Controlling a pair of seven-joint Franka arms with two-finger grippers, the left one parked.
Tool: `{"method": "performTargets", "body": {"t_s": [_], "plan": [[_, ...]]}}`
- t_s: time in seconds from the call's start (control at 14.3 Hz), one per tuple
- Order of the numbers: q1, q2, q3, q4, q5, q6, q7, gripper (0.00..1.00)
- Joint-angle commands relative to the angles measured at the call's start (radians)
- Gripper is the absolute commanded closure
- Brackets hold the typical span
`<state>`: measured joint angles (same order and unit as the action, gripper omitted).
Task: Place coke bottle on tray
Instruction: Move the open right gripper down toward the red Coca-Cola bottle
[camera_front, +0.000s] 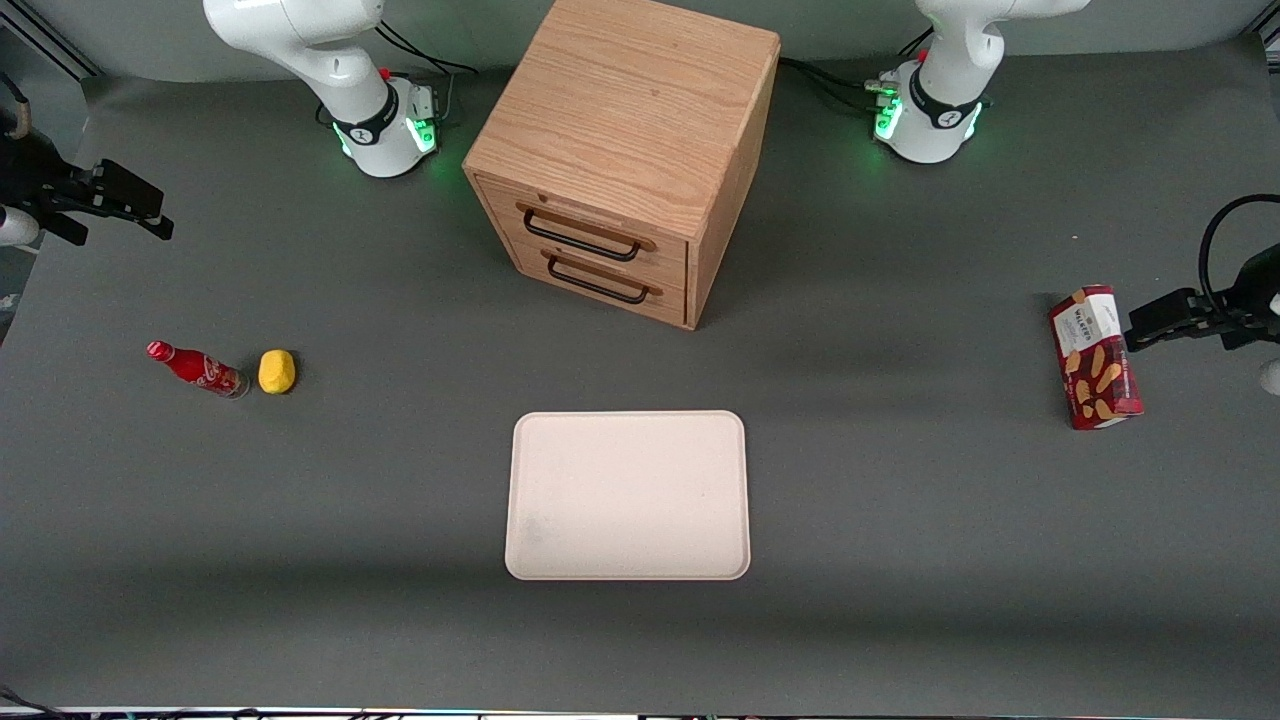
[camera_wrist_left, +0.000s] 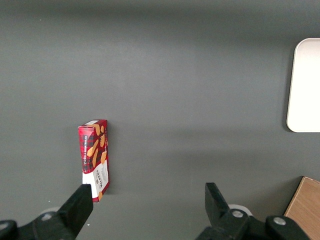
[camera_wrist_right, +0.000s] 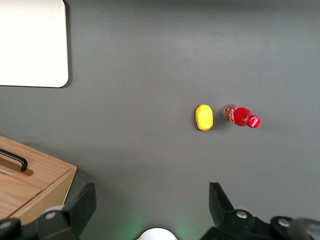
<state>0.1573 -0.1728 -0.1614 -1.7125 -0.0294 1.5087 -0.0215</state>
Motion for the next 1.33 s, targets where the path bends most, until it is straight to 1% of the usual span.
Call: {"method": "performTargets", "body": {"t_s": [0.0,0.28,0.49,0.56,0.77,0.91,1.05,1.26], "plan": [[-0.001,0.029,0.007,0.034,-0.017,-0.024,0.028,0.0],[-0.002,0.062,0.002,0.036,-0.015,-0.022,0.026,0.0],[-0.01,0.076,-0.015,0.022,-0.026,-0.012,0.023,0.0],[-0.013,0.084,-0.036,0.011,-0.027,-0.004,0.022,0.0],[-0.013,0.088,-0.113,-0.051,-0.027,0.083,-0.017,0.0],[-0.015,0.101,-0.159,-0.09,-0.03,0.16,-0.09,0.0],[-0.013,0.15,-0.228,-0.099,-0.035,0.22,-0.196,0.0],[-0.013,0.211,-0.283,-0.102,-0.035,0.272,-0.261,0.0]]}}
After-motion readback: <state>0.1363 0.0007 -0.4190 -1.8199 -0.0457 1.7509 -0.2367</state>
